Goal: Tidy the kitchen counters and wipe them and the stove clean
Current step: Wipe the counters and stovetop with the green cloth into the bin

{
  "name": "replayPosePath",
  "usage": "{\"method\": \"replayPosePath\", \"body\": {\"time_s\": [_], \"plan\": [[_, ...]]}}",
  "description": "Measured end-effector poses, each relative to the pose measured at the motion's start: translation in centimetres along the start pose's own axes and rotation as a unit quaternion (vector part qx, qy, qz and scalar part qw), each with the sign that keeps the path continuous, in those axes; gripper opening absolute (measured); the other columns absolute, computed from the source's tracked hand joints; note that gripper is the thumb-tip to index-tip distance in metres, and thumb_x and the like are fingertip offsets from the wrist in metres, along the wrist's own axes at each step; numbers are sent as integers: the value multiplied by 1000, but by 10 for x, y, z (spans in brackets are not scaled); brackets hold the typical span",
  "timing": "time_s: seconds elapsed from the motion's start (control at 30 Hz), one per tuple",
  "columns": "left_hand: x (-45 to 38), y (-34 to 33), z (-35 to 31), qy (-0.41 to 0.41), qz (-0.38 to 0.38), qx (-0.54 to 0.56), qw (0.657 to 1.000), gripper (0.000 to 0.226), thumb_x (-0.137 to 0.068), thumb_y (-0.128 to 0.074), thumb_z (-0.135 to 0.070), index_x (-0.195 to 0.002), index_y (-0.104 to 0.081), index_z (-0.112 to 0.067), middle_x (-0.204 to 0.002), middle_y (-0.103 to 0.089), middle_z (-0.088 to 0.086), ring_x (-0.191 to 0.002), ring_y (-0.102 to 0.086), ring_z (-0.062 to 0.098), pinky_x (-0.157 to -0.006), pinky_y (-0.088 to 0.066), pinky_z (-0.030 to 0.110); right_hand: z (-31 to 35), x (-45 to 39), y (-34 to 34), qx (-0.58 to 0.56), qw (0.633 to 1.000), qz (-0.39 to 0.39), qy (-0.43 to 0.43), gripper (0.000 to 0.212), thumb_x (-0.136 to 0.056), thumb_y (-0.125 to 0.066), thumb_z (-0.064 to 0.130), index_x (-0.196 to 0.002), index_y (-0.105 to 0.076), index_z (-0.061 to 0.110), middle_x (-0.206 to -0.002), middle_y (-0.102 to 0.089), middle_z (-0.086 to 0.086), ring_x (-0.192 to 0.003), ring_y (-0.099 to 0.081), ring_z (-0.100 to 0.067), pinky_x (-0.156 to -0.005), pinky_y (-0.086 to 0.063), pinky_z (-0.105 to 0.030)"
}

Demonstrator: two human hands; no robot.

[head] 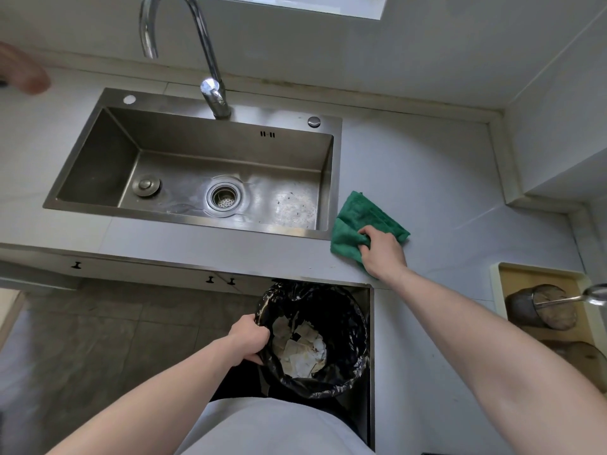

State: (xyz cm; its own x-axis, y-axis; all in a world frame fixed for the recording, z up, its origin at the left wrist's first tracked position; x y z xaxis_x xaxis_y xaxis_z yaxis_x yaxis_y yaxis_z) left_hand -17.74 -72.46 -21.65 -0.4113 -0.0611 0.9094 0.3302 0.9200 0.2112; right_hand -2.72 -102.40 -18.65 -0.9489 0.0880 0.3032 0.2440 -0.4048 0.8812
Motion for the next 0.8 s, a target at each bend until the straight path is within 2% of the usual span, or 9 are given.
{"method": "replayPosePath", "body": {"time_s": [0.2, 0.37, 0.53, 0.63, 0.8], "plan": [[4, 2, -4, -3, -10, -16, 1000, 31, -85, -42, -5, -105, -65, -11, -99, -72, 18, -72, -77, 35, -62, -65, 45, 17, 38, -17, -13, 997, 38, 62, 28, -96, -59, 24, -123, -62, 32, -117, -69, 5, -114, -57, -23, -91, -51, -38], [5, 9, -7, -5, -18, -32, 999, 31, -82, -43, -4, -103, -66, -11, -99, -71, 18, -70, -77, 34, -61, -65, 46, 28, 72, -30, -3, 989, 110, 102, 23, -94, -56, 27, -113, -62, 38, -109, -68, 5, -109, -58, -20, -85, -51, -36], [6, 10, -13, -10, -19, -40, 999, 30, -82, -46, -3, -103, -66, -10, -100, -71, 19, -73, -77, 34, -59, -65, 45, 38, 107, -33, 38, 966, 199, 163, 28, -96, -55, 29, -120, -60, 40, -104, -61, 6, -102, -56, -16, -86, -49, -37], [8, 10, -12, -11, -16, -37, 999, 27, -83, -47, -2, -101, -65, -9, -101, -70, 19, -76, -77, 34, -60, -65, 45, 42, 113, -20, 9, 969, 175, 175, 29, -96, -55, 30, -123, -60, 38, -100, -54, 9, -100, -53, -13, -89, -48, -35], [1, 13, -7, -14, -3, -26, 1000, 32, -79, -45, -3, -101, -67, -8, -100, -72, 21, -73, -78, 34, -63, -65, 46, 35, 78, 26, -74, 987, 36, 139, 26, -88, -57, 39, -113, -64, 37, -97, -67, 8, -90, -62, -14, -84, -51, -33]]}}
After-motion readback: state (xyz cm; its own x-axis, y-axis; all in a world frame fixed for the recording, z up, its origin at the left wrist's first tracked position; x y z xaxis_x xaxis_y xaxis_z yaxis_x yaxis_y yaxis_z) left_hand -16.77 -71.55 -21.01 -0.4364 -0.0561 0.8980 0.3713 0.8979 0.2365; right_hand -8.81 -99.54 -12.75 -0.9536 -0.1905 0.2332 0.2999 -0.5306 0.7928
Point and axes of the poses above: each hand's wrist, its own x-axis away from the middle knuckle, its own y-axis out of the back of the hand, z = x × y, the point moved 2 cm from there along -x, towards the middle knuckle
